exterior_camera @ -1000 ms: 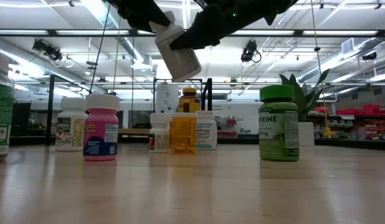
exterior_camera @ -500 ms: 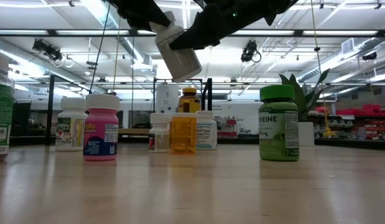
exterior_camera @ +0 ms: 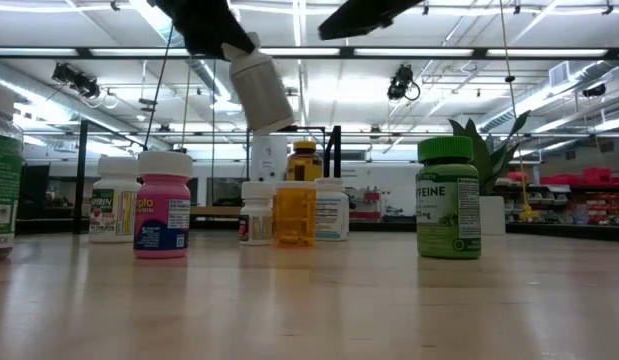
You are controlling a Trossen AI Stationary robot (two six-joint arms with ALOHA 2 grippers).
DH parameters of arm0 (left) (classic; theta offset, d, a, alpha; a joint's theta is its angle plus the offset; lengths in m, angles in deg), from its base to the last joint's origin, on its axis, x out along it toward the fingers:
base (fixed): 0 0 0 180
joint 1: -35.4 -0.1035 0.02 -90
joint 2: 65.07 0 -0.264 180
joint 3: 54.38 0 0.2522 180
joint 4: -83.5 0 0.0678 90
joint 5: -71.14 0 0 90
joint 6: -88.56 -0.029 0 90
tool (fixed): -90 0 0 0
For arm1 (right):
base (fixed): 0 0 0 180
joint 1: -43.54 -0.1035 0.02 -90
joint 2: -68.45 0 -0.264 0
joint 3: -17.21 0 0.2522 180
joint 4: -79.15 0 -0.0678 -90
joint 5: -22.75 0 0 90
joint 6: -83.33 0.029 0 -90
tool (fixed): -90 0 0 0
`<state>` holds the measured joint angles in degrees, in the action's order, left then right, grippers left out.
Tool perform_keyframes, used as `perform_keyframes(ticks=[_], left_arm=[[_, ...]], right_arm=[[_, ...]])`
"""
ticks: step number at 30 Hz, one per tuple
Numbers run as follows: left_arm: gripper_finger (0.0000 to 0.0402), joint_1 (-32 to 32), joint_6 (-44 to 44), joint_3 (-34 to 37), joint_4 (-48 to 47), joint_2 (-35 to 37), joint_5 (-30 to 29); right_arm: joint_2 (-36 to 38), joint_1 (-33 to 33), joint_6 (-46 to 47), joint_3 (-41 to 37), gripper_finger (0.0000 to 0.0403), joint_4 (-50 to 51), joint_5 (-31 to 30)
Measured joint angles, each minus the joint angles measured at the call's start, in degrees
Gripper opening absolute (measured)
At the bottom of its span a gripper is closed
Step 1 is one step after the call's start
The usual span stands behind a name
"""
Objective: Pick and place medicine bottles onto shelf by color
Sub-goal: Put the white and purple pill bottle on the shelf
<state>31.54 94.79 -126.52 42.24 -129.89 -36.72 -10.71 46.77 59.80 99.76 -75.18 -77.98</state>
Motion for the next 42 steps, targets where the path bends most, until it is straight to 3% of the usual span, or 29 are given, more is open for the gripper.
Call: perform_keyframes(ticks=[3, 10, 15, 22, 32, 42], left_arm=[[0.0257, -4.68, 3.57, -3.33, -7.46, 0.01, -0.14], [0.0249, -17.75, 5.46, -7.26, -13.56, 0.01, 0.04], [0.0256, -28.28, 6.95, -7.18, -16.39, -1.89, 3.89], [0.0250, -40.40, 8.49, -7.89, -18.10, -7.94, 10.64], [0.0250, -44.95, 10.14, -19.24, -25.63, -19.08, 9.79], [0.0251, -44.05, 11.14, -18.38, -21.90, -22.61, 4.29]], right_arm=[[3.71, 0.32, -0.05, -0.02, 0.0389, 3.34, -1.16], [10.57, 3.91, -0.52, -1.93, 0.0386, 5.31, -0.14], [14.93, 7.92, -0.50, -8.57, 0.0384, -1.19, 4.78], [18.49, 10.66, -0.64, -15.98, 0.0383, -8.96, 6.24], [20.00, 11.54, -0.54, -16.09, 0.0379, -8.01, 6.48], [19.98, 11.54, -0.60, -16.09, 0.0379, -6.70, 9.32]])
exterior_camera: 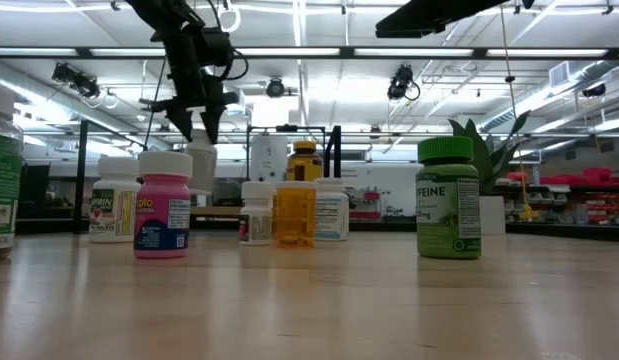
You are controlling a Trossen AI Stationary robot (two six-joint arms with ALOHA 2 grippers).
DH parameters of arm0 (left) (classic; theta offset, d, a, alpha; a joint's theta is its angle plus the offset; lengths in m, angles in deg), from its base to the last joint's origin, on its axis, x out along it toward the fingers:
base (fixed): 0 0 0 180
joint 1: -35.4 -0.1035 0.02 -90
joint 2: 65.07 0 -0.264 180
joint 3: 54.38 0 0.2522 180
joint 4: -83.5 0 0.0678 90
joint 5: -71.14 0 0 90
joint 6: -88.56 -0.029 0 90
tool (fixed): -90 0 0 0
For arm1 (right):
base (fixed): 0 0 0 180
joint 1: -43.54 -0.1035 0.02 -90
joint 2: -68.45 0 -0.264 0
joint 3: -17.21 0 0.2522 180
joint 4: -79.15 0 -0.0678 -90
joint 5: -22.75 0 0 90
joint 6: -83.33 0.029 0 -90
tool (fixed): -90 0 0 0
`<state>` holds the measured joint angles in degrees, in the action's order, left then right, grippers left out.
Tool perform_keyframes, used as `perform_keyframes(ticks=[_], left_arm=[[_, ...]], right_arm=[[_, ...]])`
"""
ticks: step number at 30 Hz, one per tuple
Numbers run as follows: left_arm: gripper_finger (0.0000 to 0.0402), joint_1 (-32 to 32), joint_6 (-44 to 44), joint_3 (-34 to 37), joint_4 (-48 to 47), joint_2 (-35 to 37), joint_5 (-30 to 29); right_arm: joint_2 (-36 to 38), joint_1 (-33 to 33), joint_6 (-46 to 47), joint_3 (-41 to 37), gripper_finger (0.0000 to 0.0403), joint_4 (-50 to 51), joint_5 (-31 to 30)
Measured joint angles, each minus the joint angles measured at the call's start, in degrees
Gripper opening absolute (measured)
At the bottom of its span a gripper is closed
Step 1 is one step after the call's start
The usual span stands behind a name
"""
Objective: Pick and place medicine bottles onto shelf by color
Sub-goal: Put the white and purple pill bottle on the shelf
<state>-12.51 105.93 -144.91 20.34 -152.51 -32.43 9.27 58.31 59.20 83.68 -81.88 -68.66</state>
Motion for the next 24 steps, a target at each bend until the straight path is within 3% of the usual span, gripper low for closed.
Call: perform_keyframes(ticks=[20, 24], left_arm=[[0.0260, 1.54, 0.47, 0.34, 1.28, -2.67, -1.30], [0.0258, 1.78, -0.94, 0.34, 3.21, -2.66, 0.66]], right_arm=[[-0.07, -0.39, 3.42, 0.00, 0.0379, 2.15, 1.55], [-0.07, -0.39, 3.71, 0.00, 0.0379, 2.17, 1.54]])
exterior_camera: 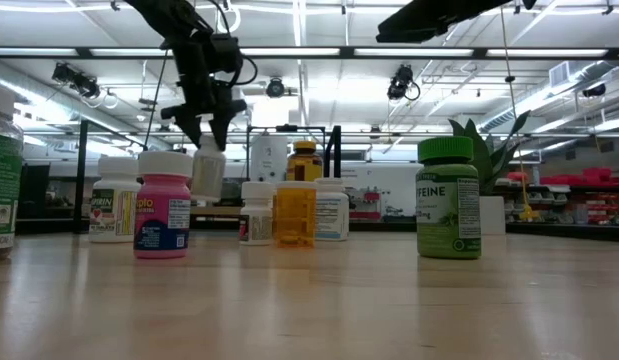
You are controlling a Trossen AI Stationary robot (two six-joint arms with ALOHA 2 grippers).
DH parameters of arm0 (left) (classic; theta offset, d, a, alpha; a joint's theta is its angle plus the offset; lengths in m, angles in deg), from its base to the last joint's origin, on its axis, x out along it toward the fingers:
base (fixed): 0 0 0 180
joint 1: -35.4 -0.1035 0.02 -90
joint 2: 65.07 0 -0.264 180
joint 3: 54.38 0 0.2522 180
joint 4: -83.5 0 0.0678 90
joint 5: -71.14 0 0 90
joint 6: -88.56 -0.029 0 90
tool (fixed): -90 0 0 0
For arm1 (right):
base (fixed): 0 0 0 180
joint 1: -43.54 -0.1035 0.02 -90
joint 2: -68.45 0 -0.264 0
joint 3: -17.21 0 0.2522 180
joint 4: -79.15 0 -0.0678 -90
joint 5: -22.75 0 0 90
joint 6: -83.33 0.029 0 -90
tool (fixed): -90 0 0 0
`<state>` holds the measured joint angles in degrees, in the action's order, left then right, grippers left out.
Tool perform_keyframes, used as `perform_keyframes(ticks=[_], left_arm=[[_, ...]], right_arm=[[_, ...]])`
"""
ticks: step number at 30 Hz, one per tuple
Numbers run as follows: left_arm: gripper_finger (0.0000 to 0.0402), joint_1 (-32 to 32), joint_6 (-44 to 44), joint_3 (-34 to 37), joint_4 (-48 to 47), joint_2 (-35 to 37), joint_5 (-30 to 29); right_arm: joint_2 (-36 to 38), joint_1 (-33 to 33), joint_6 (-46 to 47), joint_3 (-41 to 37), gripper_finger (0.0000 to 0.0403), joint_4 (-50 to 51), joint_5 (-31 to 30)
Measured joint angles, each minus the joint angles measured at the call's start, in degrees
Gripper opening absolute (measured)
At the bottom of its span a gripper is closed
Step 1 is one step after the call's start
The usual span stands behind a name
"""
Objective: Pick and place medicine bottles onto shelf by color
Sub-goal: Put the white and purple pill bottle on the shelf
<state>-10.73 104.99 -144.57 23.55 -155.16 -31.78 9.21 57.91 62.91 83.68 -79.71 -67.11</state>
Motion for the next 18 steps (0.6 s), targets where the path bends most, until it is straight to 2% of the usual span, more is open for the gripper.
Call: perform_keyframes(ticks=[5, 18], left_arm=[[0.0258, 0.67, -1.13, 0.00, 1.22, 0.01, 3.61], [0.0258, 2.01, -0.59, -0.22, 2.70, -3.63, 4.01]], right_arm=[[0.00, -0.04, 0.37, 0.00, 0.0379, 0.07, -0.01], [0.00, -1.66, -0.09, 0.00, 0.0379, 0.05, -0.03]])
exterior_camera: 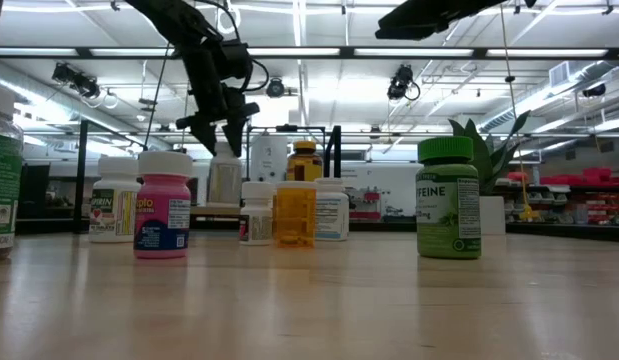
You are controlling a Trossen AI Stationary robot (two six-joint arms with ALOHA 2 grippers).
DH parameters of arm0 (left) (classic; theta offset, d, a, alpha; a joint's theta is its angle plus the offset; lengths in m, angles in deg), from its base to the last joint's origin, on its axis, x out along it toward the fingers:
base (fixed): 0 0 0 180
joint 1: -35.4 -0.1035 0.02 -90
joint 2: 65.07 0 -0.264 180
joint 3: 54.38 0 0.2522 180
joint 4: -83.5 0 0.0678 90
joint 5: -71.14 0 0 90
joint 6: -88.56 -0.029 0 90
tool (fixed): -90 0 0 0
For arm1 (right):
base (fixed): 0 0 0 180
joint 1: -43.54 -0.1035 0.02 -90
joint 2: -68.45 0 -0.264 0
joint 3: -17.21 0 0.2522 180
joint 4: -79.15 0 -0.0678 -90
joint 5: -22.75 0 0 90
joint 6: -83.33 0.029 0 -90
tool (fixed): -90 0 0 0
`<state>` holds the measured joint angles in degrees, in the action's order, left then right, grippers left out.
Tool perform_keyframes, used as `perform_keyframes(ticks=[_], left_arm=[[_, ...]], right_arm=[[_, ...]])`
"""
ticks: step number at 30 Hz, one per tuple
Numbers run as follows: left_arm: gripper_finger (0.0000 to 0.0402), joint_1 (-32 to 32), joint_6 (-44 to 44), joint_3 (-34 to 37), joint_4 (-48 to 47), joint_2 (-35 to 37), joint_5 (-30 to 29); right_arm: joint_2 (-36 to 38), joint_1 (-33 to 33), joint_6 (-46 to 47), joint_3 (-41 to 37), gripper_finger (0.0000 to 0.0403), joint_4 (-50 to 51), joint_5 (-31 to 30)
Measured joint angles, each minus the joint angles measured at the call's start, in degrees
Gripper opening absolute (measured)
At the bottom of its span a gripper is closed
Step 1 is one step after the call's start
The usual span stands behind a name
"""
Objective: Pick and place medicine bottles onto shelf by color
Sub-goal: Put the white and purple pill bottle on the shelf
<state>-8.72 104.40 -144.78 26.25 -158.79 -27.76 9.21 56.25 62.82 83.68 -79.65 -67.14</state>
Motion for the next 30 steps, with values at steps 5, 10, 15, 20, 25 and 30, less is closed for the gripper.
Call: perform_keyframes(ticks=[5, 10, 15, 20, 25, 30], left_arm=[[0.0274, -0.02, -0.44, 0.04, -1.23, 0.12, 0.15], [0.0300, -0.07, -1.72, 0.12, -1.55, 0.09, 0.09], [0.0326, -0.07, -3.10, -0.84, -2.08, -0.05, 0.22], [0.0336, -0.04, -4.01, -4.14, -3.42, -0.03, -0.12], [0.0336, 0.26, -6.67, -7.51, -3.92, -0.03, -1.33], [0.0331, 3.49, -12.59, -8.37, -1.35, -0.03, -3.76]], right_arm=[[0.00, -0.02, -0.02, 0.00, 0.0379, -0.01, -0.01], [0.00, -0.02, -0.02, 0.00, 0.0379, -0.01, -0.01], [0.00, 0.00, 0.00, 0.00, 0.0379, -0.01, -0.01], [0.00, 0.00, 0.00, 0.00, 0.0379, 0.01, -0.01], [0.00, -0.01, 0.02, 0.00, 0.0379, 0.12, -0.01], [0.00, 0.00, 0.02, 0.00, 0.0379, 0.14, -0.01]])
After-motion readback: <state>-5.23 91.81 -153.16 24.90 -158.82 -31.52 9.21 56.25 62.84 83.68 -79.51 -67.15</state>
